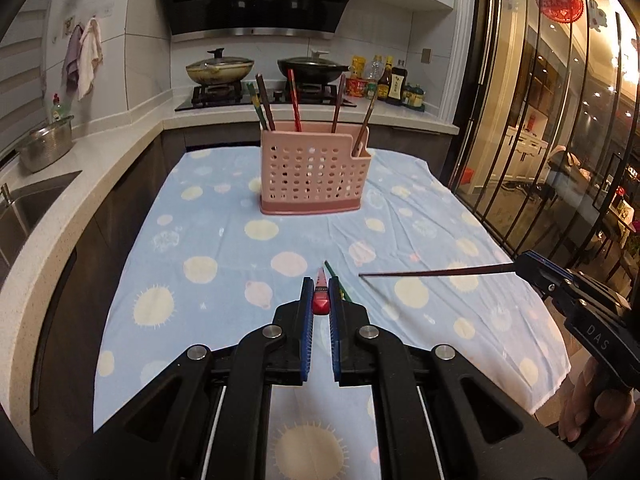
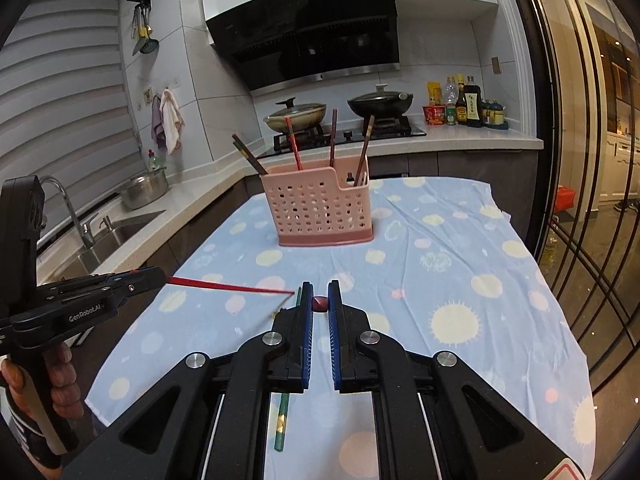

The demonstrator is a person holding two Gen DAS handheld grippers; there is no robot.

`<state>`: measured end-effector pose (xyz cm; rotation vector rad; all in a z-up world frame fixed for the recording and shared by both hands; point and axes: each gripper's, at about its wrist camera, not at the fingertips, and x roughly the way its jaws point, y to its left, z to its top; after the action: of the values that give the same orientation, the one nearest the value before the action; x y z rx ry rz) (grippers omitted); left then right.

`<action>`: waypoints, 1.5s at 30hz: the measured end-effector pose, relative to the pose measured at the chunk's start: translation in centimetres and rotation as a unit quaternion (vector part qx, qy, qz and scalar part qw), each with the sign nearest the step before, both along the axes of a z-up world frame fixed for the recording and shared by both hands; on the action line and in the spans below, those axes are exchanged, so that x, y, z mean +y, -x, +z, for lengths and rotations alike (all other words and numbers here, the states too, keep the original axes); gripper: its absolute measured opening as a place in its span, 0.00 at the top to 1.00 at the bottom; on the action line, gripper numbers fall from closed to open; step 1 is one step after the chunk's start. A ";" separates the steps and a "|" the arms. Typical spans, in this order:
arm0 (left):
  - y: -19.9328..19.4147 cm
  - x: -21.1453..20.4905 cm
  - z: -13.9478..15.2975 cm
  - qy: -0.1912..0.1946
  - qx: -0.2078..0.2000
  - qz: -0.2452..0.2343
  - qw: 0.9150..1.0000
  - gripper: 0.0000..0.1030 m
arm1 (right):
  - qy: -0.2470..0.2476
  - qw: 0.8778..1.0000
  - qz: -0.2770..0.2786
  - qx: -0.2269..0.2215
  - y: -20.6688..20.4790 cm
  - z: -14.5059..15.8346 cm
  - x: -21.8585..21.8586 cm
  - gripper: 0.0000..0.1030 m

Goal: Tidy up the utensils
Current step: 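Carry the red chopstick with the left gripper while the right carries the dark red one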

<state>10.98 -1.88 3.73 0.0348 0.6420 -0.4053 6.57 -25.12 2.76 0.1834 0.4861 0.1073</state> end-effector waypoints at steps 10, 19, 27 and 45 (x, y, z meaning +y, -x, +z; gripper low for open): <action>-3.1 -1.7 3.7 0.002 -0.039 -0.003 0.999 0.93 | 0.002 0.999 0.000 -0.034 -2.5 3.7 -0.8 0.93; -5.5 -2.8 6.1 -0.003 -0.064 -0.002 0.998 0.93 | 0.010 0.999 0.010 -0.051 -5.1 5.8 -0.5 0.93; -8.3 -3.6 9.2 -0.004 -0.090 -0.002 0.996 0.93 | 0.001 0.997 0.015 -0.069 -8.8 9.4 -0.9 0.93; -17.8 -6.9 17.7 0.002 -0.154 0.000 0.988 0.93 | 0.014 0.990 -0.018 -0.142 -21.6 18.2 -0.8 0.93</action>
<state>28.77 -8.83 21.39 0.0924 0.3362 -0.3915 28.17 -25.92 20.96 0.1458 0.2011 0.0892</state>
